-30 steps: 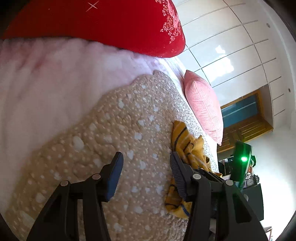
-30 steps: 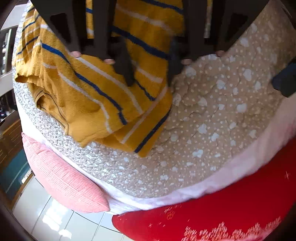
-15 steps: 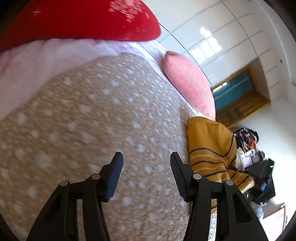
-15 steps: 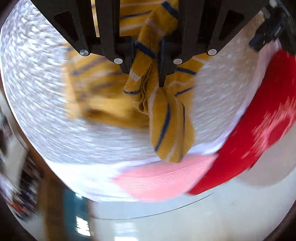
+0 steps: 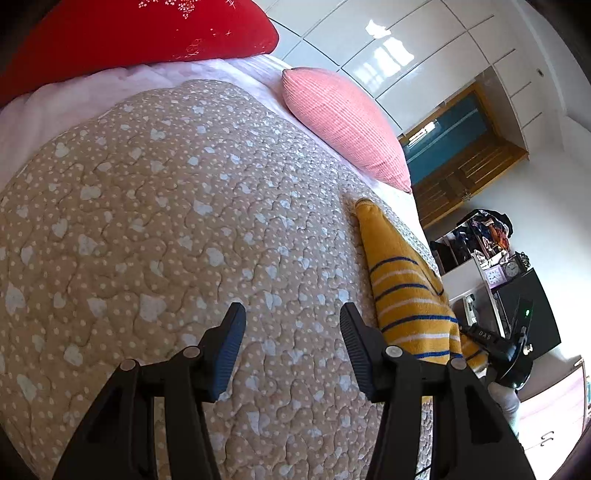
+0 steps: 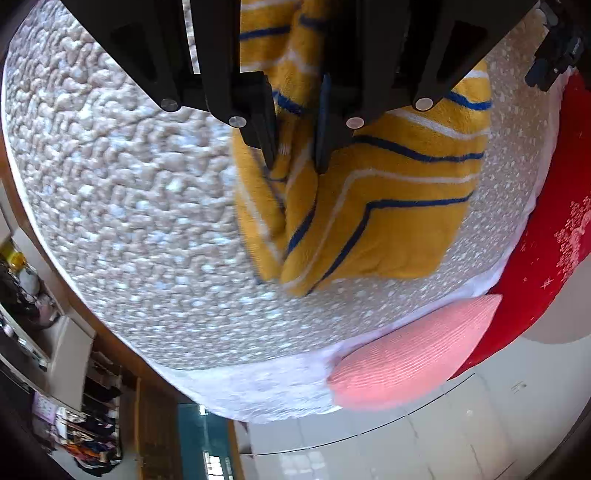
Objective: Fold small clothes
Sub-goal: 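Grasp the folded sweater edge with the right gripper and fold it over again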
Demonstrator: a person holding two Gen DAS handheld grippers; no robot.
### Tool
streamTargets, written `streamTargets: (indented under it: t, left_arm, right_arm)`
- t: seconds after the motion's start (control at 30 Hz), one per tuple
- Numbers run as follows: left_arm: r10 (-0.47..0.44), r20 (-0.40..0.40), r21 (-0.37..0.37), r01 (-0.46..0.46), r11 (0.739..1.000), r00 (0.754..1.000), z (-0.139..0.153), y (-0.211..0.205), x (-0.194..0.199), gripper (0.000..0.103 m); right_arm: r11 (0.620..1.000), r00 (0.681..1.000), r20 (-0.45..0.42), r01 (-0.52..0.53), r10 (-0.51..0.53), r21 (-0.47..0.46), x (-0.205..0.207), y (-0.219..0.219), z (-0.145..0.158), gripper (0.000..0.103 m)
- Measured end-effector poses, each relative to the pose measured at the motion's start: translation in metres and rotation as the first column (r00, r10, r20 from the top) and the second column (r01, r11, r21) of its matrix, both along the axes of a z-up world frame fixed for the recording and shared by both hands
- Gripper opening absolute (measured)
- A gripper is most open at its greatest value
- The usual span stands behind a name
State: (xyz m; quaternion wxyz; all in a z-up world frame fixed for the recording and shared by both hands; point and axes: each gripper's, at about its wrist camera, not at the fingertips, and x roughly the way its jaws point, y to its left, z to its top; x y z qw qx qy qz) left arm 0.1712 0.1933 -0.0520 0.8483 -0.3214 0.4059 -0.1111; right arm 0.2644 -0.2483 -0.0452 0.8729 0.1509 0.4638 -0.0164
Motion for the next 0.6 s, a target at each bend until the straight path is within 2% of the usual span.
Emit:
streamTargets:
  t: [0.07, 0.1, 0.13, 0.17, 0.23, 0.27, 0.3, 0.37, 0.43, 0.5, 0.6]
  left_arm:
    - [-0.006, 0.000, -0.007, 0.006, 1.000, 1.000, 0.000, 0.000, 0.001, 0.051]
    - [-0.008, -0.001, -0.010, 0.008, 1.000, 1.000, -0.001, 0.000, 0.001, 0.051]
    - [-0.010, 0.000, -0.012, 0.010, 1.000, 1.000, -0.001, 0.000, 0.001, 0.051]
    - [-0.013, 0.001, -0.014, 0.013, 1.000, 1.000, 0.000, -0.001, 0.000, 0.051]
    - [-0.021, 0.003, -0.014, 0.021, 1.000, 1.000, 0.000, -0.004, -0.001, 0.052]
    - [-0.026, 0.002, -0.014, 0.026, 1.000, 1.000, 0.000, -0.007, -0.001, 0.053]
    - [-0.035, 0.000, -0.016, 0.035, 0.999, 0.999, -0.001, -0.011, 0.000, 0.053]
    - [-0.061, -0.007, -0.019, 0.061, 0.998, 0.998, -0.002, -0.021, -0.001, 0.053]
    - [-0.086, -0.002, -0.017, 0.086, 0.996, 0.996, 0.000, -0.034, -0.003, 0.053]
    - [-0.110, 0.006, -0.027, 0.110, 0.994, 0.994, 0.004, -0.047, -0.001, 0.061]
    - [-0.186, 0.003, -0.018, 0.186, 0.982, 0.982, 0.010, -0.077, 0.014, 0.065]
  right_arm:
    - [0.997, 0.999, -0.002, 0.040, -0.040, -0.072, -0.007, -0.013, -0.002, 0.019]
    - [0.986, 0.998, -0.019, 0.061, -0.064, -0.152, -0.009, -0.018, -0.002, 0.019]
    - [0.981, 0.997, -0.025, 0.062, -0.068, -0.186, -0.013, -0.023, -0.001, 0.019]
    - [0.982, 0.998, -0.023, 0.059, -0.064, -0.178, -0.018, -0.029, 0.002, 0.019]
    - [0.993, 0.999, -0.006, 0.050, -0.051, -0.110, -0.026, -0.037, 0.011, 0.021]
    - [0.997, 0.999, 0.012, 0.051, -0.050, -0.058, -0.030, -0.042, 0.017, 0.032]
    - [0.998, 0.998, 0.030, 0.054, -0.053, -0.016, -0.033, -0.043, 0.021, 0.055]
    - [0.996, 0.996, 0.068, 0.045, -0.050, 0.076, -0.036, -0.047, 0.026, 0.080]
    - [0.989, 0.997, 0.079, 0.014, -0.026, 0.147, -0.032, -0.047, 0.022, 0.082]
    - [0.978, 0.999, 0.053, -0.009, -0.002, 0.207, -0.023, -0.048, 0.011, 0.082]
    - [0.962, 1.000, 0.020, -0.007, 0.002, 0.272, -0.002, -0.057, -0.011, 0.082]
